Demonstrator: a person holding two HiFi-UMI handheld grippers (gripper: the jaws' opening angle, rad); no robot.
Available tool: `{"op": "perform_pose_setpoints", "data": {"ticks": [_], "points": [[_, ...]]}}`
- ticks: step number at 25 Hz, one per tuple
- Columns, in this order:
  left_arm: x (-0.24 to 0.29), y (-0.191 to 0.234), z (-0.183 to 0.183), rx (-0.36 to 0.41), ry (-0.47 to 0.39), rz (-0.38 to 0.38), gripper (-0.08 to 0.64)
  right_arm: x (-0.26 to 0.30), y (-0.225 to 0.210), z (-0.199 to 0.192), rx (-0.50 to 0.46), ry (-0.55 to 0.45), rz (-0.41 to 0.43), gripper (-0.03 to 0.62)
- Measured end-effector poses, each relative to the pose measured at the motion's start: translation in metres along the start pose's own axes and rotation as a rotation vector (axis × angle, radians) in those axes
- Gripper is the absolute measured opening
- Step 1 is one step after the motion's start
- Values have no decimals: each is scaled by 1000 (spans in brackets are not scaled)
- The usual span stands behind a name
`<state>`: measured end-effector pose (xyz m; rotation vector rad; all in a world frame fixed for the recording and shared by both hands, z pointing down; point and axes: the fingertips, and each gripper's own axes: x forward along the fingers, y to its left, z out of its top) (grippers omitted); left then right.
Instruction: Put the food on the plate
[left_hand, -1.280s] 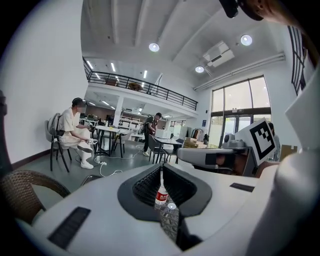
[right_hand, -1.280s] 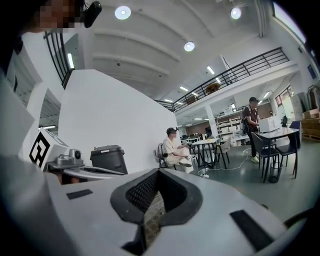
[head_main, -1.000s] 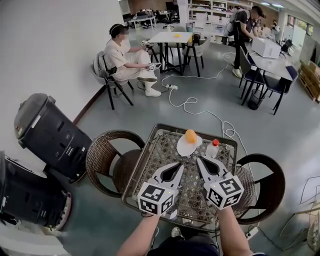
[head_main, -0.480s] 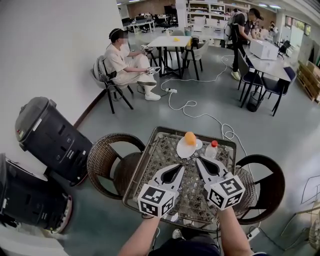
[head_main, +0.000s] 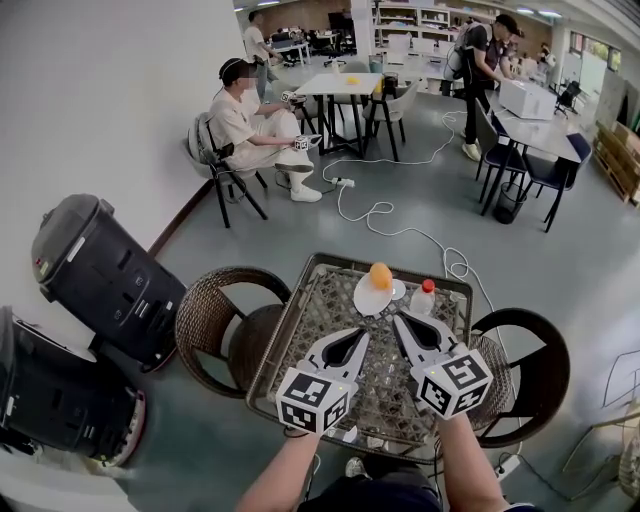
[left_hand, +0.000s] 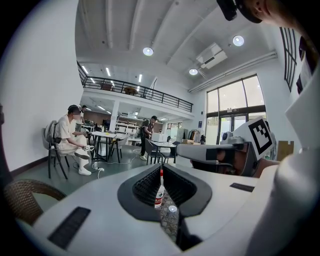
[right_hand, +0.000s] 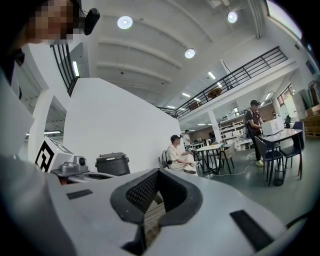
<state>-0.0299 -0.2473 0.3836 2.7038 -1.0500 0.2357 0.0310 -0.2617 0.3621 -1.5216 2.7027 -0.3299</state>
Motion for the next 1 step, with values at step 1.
{"op": "perform_pose_setpoints", "data": {"ticks": [1], "points": [[0,0,0,0,-1,0,23,0,0,1,0,0,0,5]]}}
